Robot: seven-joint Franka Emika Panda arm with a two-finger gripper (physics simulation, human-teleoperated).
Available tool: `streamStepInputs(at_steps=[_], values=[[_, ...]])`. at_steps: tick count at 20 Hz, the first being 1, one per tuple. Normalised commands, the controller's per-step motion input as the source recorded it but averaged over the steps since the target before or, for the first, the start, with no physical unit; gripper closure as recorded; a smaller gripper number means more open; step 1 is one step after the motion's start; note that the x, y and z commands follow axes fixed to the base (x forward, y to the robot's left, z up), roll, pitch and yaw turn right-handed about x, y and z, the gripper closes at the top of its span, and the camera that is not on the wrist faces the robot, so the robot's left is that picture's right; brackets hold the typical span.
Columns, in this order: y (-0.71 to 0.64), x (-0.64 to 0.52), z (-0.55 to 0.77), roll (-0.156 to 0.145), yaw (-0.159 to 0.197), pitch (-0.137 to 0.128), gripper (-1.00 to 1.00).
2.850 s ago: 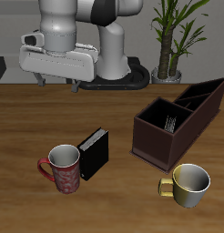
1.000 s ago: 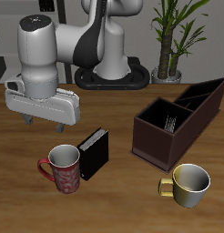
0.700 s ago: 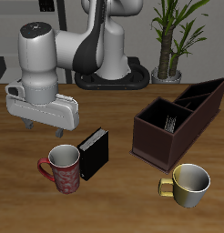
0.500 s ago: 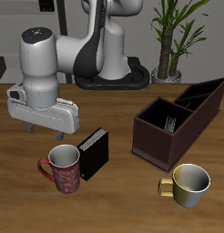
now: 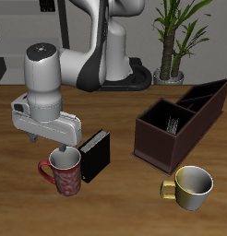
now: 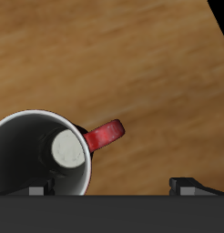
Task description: Place the yellow book into the left desk caddy's right compartment and place the red mug into the left desk caddy's left compartment
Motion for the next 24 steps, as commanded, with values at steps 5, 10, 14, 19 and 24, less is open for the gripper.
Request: streamStepInputs(at_steps=[5, 10, 14, 19, 24], values=[[0.06, 0.00, -0.16, 0.015, -0.013, 0.015, -1.00], [-0.01, 0.05, -0.22, -0.003, -0.020, 0.031, -1.00], [-0.02, 0.09, -0.24, -0.006, -0.011, 0.037, -1.00], [-0.01, -0.01, -0.21, 0.004, -0.014, 0.039, 1.00], [-0.02, 0.01, -0.07, 0.006, -0.024, 0.013, 1.00]])
